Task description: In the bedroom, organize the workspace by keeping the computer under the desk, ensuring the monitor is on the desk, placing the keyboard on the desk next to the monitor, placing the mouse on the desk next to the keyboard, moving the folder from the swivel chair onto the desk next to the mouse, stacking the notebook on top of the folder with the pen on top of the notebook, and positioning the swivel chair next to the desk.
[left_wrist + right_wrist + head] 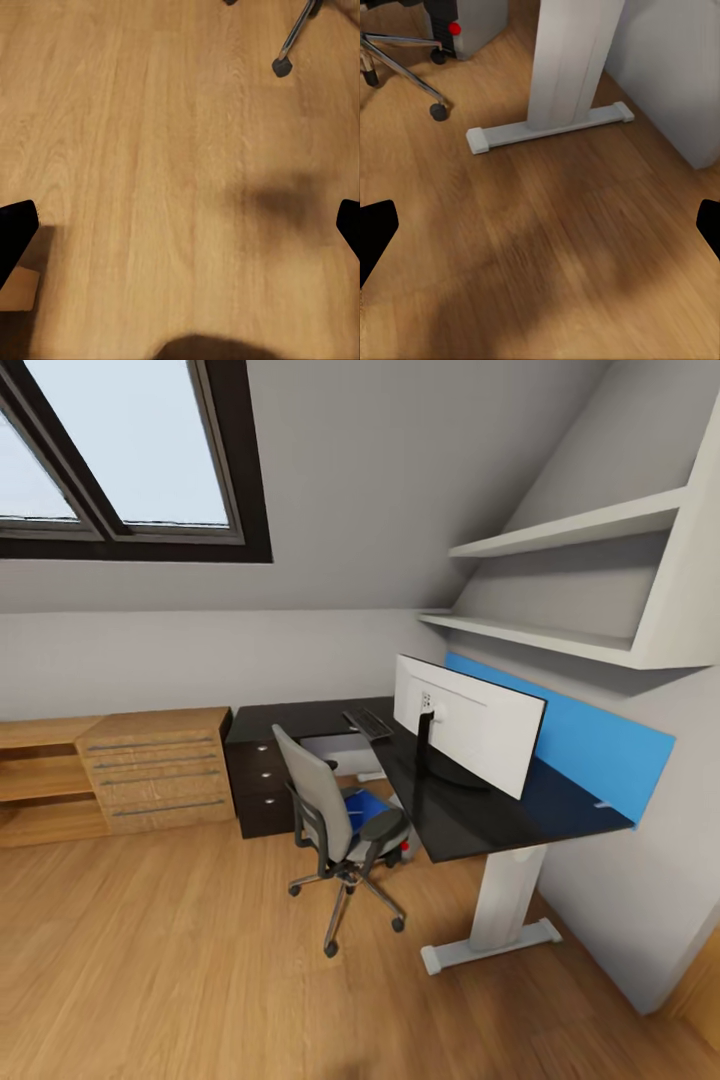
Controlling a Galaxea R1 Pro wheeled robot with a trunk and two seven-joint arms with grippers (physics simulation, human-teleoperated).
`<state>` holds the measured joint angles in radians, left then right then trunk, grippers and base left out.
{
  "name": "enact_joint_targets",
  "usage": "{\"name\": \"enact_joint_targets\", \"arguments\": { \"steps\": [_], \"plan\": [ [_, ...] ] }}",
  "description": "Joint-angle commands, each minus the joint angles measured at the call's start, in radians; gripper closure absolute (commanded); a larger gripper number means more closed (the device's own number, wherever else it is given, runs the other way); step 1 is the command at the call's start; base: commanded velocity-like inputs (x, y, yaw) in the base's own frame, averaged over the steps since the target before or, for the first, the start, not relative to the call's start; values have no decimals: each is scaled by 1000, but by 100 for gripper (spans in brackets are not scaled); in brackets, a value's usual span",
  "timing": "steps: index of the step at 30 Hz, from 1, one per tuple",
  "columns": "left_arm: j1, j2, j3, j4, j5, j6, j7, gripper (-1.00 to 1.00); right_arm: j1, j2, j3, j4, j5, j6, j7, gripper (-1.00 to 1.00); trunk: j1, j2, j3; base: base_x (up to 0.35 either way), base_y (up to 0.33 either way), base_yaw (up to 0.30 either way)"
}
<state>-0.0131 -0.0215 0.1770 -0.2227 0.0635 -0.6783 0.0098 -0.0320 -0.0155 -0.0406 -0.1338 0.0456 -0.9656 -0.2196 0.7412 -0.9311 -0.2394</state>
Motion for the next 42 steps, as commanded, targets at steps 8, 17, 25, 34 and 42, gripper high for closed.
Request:
{"name": "enact_joint_targets", "arguments": {
  "steps": [8,17,25,34,42],
  "plan": [
    [-1,-3,6,0,7,-2,2,-100,-1,0,-4,0,5,-1,-1,-100,8,-15,-1,0,0,163],
    [-1,-4,7,0,7,4,2,-100,-1,-1,-4,0,5,0,0,-100,42,-78,-32,0,0,226],
    [-1,-4,7,0,7,5,3,-100,0,-2,-4,-1,5,-1,0,-100,73,-134,-59,0,0,79],
    [-1,-5,7,1,7,4,1,-100,0,-1,-3,0,5,-1,0,-100,88,-162,-72,0,0,10],
    [-1,-23,4,-5,4,7,2,-100,-3,27,-5,14,2,5,2,-100,88,-162,-72,0,0,1]
  ]
}}
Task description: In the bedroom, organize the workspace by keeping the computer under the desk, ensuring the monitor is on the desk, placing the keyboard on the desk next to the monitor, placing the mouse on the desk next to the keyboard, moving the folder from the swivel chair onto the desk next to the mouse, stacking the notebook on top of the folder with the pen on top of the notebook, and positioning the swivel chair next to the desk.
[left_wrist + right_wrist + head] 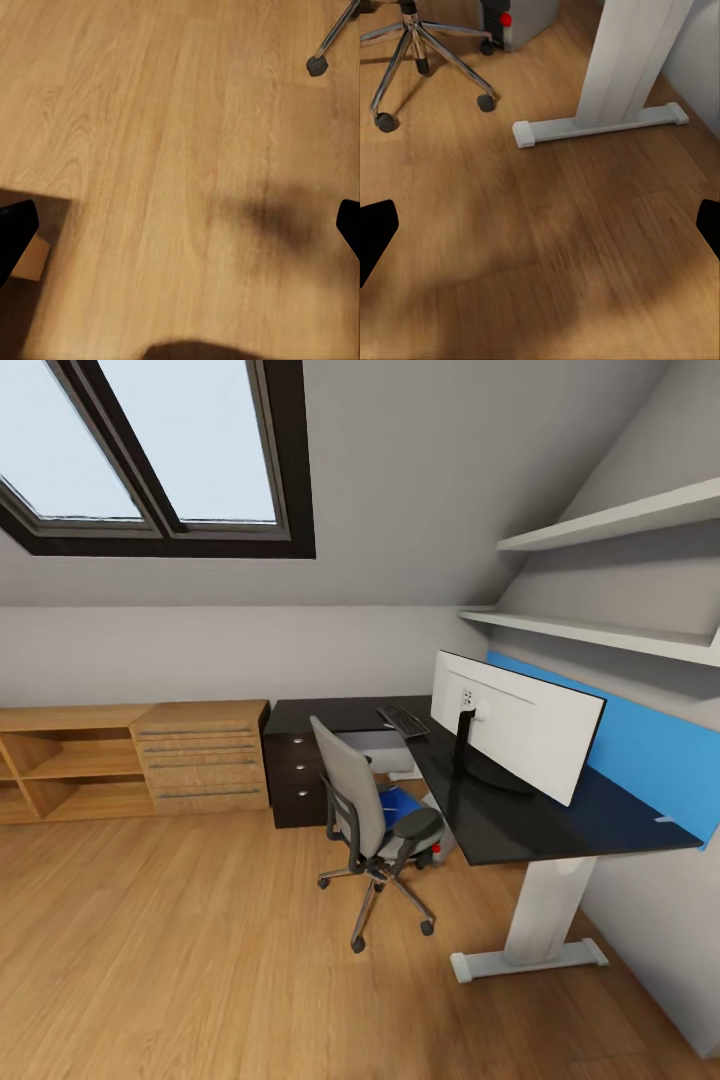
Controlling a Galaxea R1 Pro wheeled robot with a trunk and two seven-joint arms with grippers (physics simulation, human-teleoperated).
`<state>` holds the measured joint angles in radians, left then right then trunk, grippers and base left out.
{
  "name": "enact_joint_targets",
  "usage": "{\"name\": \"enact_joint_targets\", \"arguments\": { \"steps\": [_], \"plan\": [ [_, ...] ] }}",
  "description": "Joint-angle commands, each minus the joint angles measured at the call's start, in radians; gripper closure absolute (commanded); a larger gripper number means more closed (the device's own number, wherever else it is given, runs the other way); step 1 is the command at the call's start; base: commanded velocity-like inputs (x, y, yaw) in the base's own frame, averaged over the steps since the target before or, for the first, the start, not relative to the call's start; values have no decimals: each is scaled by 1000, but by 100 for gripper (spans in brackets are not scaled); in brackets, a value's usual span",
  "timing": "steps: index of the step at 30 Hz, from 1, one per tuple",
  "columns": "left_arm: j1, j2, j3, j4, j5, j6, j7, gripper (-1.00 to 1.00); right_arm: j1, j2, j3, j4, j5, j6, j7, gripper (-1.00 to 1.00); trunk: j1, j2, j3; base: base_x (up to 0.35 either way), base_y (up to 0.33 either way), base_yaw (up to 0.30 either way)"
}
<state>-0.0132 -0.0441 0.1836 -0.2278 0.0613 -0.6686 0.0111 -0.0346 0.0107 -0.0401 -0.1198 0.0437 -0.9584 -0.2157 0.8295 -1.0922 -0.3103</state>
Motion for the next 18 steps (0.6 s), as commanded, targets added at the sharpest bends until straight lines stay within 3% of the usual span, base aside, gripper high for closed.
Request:
{"name": "enact_joint_targets", "arguments": {
  "steps": [1,4,18],
  "plan": [
    [-1,0,-2,-1,6,-3,1,-100,-1,6,-5,1,4,-5,-3,-100,4,-8,-4,0,0,0],
    [-1,-11,-4,-2,6,-4,1,-100,-1,21,-1,12,5,-1,-3,-100,15,-29,-14,0,0,0],
    [-1,-14,-4,-2,6,-5,1,-100,-2,27,0,29,4,4,-4,-100,69,-127,-58,0,0,0]
  ]
}}
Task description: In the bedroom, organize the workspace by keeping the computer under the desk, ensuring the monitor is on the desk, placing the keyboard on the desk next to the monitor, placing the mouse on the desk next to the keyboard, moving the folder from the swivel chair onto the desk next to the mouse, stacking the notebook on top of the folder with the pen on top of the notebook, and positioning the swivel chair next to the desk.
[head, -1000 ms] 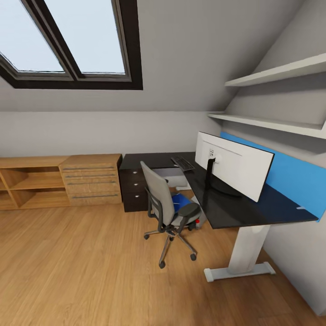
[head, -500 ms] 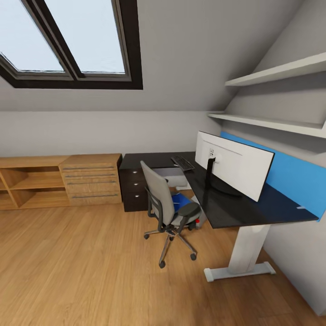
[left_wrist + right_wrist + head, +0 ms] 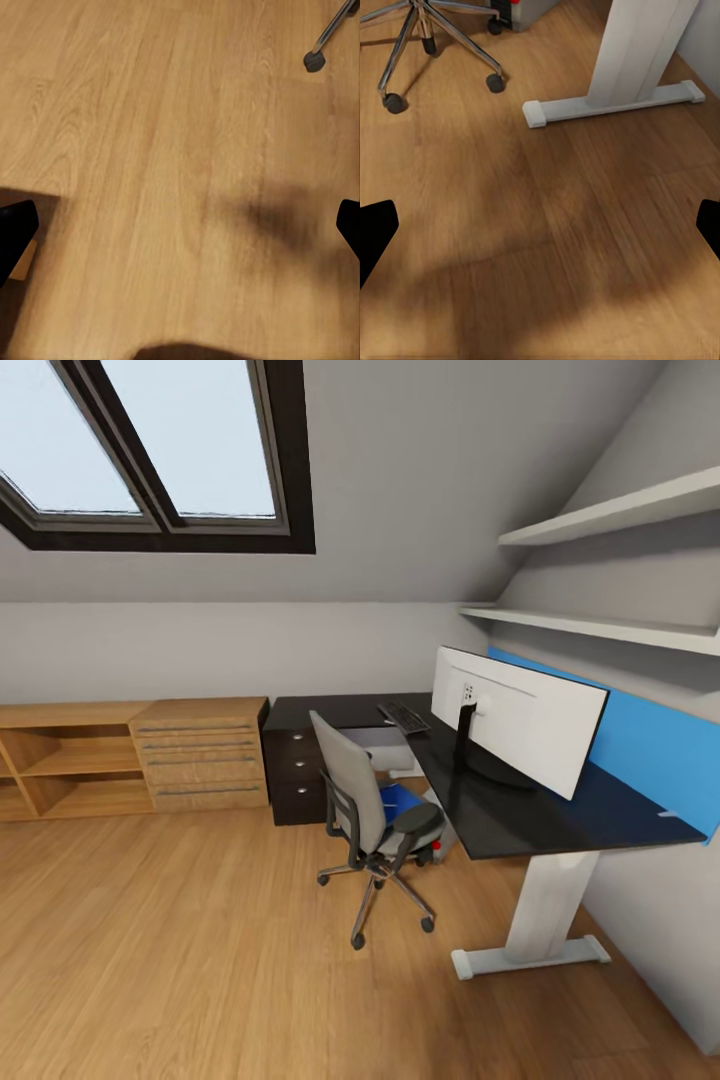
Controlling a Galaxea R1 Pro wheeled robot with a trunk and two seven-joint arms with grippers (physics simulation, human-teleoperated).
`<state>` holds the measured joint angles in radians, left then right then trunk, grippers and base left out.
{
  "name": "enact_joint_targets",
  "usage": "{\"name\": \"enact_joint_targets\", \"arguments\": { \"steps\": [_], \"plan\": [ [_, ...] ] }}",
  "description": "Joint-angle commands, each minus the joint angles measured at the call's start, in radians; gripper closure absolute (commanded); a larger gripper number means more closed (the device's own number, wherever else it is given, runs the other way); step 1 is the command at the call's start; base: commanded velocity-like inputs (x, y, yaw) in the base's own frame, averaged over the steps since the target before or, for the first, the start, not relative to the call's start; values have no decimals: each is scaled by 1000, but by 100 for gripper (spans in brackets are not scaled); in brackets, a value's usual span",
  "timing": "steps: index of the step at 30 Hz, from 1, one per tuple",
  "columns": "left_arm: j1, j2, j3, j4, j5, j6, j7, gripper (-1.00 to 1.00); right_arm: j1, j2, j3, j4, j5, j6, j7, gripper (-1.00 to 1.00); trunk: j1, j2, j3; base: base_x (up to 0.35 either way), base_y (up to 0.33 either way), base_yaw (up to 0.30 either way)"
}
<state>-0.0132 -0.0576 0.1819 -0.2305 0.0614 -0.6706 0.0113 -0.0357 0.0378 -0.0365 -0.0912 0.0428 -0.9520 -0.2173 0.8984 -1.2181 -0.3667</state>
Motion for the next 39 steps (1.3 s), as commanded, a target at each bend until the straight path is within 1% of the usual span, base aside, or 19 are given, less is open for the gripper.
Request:
{"name": "enact_joint_targets", "arguments": {
  "steps": [1,11,22,31,39],
  "plan": [
    [-1,0,-2,0,6,-3,1,-100,-1,0,-3,0,5,-2,-3,-100,4,-8,-4,0,0,0],
    [-1,2,-1,0,6,-3,2,-100,-1,-2,-8,-1,2,-4,-5,-100,42,-78,-36,0,0,27],
    [-1,2,0,0,6,-3,4,-100,-1,-2,-9,-2,2,-4,-7,-100,84,-155,-71,0,0,246],
    [-1,4,0,0,6,-3,3,-100,-1,-2,-8,-6,4,-4,-6,-100,84,-155,-75,0,0,248],
    [-1,8,-1,0,6,-3,3,-100,-1,-4,-7,-7,6,-2,-5,-100,84,-155,-76,0,0,59]
  ]
}}
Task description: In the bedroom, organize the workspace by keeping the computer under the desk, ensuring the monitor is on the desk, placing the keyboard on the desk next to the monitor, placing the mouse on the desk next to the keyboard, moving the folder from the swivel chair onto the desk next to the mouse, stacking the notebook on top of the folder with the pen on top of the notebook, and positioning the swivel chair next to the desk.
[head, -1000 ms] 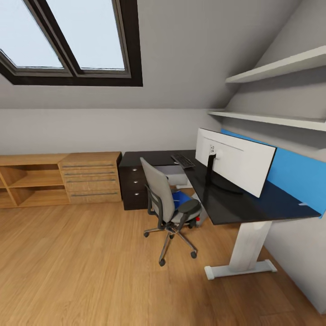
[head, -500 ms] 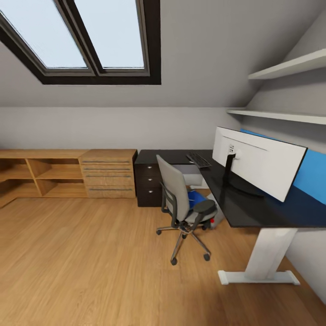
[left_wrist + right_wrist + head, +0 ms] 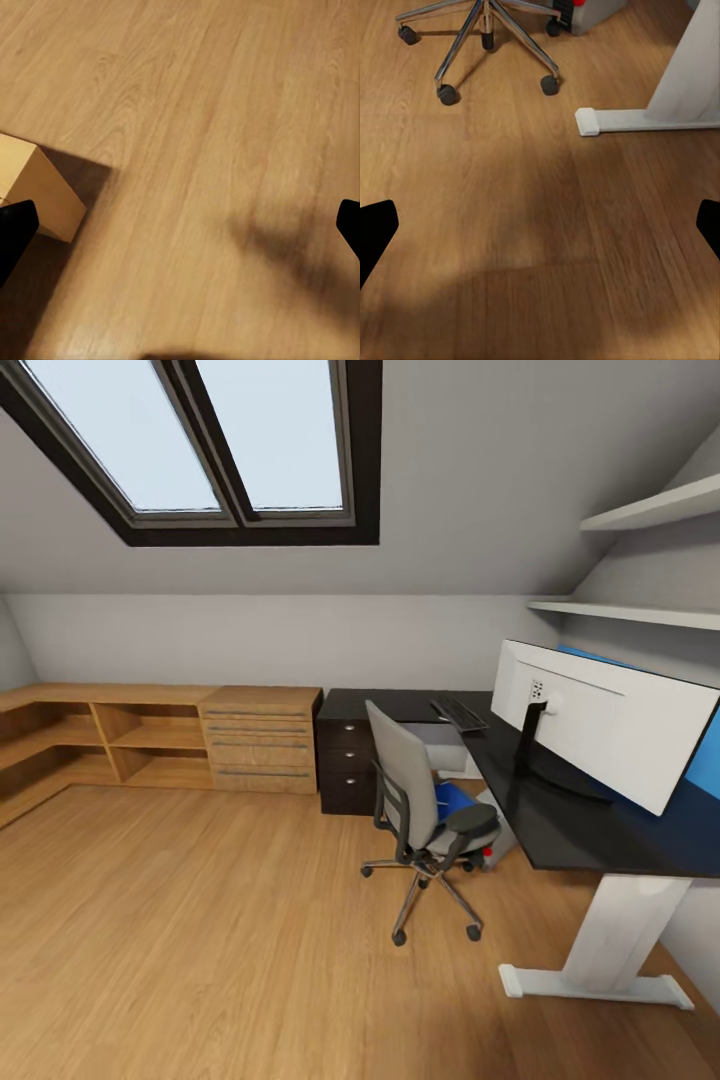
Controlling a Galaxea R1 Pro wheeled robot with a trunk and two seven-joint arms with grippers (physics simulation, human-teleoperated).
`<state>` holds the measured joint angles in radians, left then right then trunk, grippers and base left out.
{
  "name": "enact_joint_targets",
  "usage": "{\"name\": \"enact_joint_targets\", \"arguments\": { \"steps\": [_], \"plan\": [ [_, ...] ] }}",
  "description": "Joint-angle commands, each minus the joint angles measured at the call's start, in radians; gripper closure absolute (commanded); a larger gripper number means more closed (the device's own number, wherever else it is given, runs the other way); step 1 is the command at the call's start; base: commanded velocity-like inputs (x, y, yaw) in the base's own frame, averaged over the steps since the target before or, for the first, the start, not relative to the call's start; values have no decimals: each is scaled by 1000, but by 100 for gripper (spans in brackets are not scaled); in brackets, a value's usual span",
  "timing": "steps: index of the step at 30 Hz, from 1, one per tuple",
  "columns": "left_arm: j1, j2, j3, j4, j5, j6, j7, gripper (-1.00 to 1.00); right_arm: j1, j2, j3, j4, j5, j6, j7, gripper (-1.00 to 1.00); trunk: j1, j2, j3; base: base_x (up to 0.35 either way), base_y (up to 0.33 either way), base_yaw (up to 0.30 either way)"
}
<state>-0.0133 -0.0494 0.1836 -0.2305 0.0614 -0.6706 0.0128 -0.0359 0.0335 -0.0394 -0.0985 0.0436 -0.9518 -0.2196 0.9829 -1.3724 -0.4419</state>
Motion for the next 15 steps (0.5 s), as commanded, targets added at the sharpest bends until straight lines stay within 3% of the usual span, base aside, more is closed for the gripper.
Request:
{"name": "enact_joint_targets", "arguments": {
  "steps": [1,15],
  "plan": [
    [-1,0,-3,0,6,-3,1,-100,-1,0,-4,0,5,-2,-2,-100,0,-1,-1,0,0,9],
    [0,-15,-3,0,5,-9,3,-100,-2,-43,-6,-13,3,73,2,-100,54,-99,-45,0,0,1]
  ]
}}
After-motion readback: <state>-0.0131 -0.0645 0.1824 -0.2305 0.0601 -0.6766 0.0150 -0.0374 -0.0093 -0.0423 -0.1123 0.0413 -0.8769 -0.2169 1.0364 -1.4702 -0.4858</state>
